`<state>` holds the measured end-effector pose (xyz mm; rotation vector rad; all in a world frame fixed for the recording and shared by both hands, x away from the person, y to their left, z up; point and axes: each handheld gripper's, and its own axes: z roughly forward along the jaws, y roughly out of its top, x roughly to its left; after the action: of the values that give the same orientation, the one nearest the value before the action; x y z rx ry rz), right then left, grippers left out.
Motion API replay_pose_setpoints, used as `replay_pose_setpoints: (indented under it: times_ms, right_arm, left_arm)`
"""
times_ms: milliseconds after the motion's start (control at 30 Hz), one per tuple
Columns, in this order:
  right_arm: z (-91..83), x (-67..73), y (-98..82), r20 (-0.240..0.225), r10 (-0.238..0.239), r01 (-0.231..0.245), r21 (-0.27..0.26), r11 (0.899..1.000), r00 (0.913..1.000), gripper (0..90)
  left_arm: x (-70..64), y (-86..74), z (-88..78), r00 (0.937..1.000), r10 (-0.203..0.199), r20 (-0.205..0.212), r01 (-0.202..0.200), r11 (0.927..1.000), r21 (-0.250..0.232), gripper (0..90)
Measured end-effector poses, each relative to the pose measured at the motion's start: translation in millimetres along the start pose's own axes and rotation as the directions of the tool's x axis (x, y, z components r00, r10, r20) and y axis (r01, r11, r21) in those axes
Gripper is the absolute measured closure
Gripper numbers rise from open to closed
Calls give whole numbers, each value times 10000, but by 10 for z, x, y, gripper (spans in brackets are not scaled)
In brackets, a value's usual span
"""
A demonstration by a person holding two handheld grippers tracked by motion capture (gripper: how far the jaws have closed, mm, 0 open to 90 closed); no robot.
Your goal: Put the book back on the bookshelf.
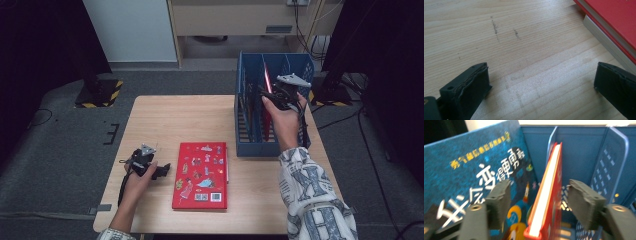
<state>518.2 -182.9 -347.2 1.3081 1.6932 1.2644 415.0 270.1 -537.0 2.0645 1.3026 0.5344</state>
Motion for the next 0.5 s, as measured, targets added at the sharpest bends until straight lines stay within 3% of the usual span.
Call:
replay_pose_setpoints:
  times_ms: [100, 400, 500]
  right_arm:
    - [-55, -16, -41, -449, 182, -188, -127, 9997, 9988, 227]
    - [-297, -6, -188, -924, -518, 526, 64, 9986, 9944, 122]
    - [-386, 12, -264, -1183, -545, 566, 145, 9983, 9915, 86]
  left_arm:
    - [0, 0, 0, 10000, 0, 3, 0, 10000, 4, 0]
    - [0, 0, 0, 10000, 0, 5, 0, 10000, 2, 0]
    - [1, 0, 0, 10000, 5, 6, -5, 10000, 6, 0]
